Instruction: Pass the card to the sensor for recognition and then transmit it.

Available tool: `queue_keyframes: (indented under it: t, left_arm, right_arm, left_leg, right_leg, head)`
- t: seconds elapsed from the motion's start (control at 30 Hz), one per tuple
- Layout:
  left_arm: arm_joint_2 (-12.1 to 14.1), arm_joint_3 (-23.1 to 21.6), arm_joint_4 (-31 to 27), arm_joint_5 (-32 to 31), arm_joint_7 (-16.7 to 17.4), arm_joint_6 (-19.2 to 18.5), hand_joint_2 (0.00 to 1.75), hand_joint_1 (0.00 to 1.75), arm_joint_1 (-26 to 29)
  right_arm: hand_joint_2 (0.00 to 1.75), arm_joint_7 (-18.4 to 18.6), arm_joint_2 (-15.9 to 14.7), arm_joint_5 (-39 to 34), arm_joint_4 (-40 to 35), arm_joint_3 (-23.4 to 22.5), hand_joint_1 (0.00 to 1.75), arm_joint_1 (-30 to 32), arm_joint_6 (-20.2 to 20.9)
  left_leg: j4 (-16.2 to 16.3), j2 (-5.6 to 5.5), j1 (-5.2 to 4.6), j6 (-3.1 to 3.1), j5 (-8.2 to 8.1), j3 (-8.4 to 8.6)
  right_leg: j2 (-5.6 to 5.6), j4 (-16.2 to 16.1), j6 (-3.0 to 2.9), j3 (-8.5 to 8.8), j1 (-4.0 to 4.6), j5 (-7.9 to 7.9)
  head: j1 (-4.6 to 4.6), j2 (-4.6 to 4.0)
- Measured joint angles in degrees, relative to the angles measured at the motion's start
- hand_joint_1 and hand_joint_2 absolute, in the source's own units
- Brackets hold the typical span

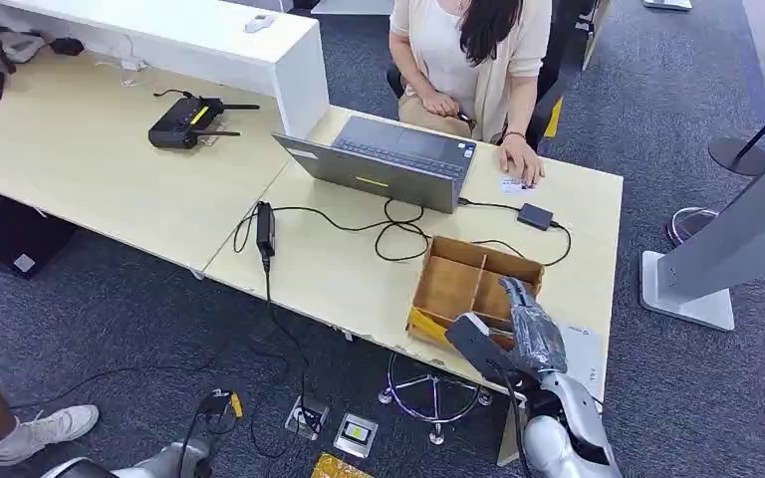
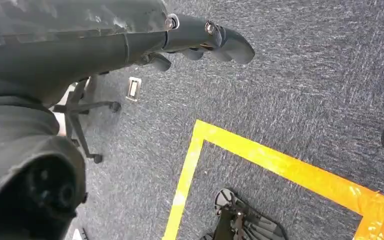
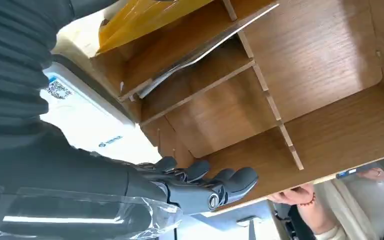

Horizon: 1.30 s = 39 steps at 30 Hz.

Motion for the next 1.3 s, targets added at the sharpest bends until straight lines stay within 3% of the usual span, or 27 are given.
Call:
queue_keyframes:
  t: [0.53,0.57,1.3]
  left_arm:
    - [0.02,-0.35,0.00,0.37,0.04,0.00,0.00,0.00,0.00]
    - [0.02,-0.35,0.00,0.44,0.04,0.00,0.00,0.00,0.00]
    - [0.04,-0.42,0.00,0.52,0.28,-0.02,0.00,0.00,-0.01]
  right_arm:
    - [1.75,0.77,-0.02,0.28,0.31,0.02,0.00,-0.21,0.28]
    - [1.75,0.79,-0.02,0.28,0.31,0.02,1.75,-0.21,0.28]
    - [1.75,0.61,-0.59,0.00,0.28,0.02,1.75,-0.25,2.27]
  left_leg:
    - [0.00,0.00,0.00,0.00,0.00,0.01]
    - [0.00,0.00,0.00,0.00,0.00,0.02]
    - [0.00,0.00,0.00,-0.01,0.01,0.01]
  right_leg:
    - [0.00,0.00,0.00,0.01,0.00,0.00]
    - [0.00,0.00,0.00,0.01,0.00,0.00]
    - [0.01,0.00,0.00,0.01,0.00,0.00]
  head:
    - [0.00,0.00]
    - [0.00,0.00]
    - [0.00,0.00]
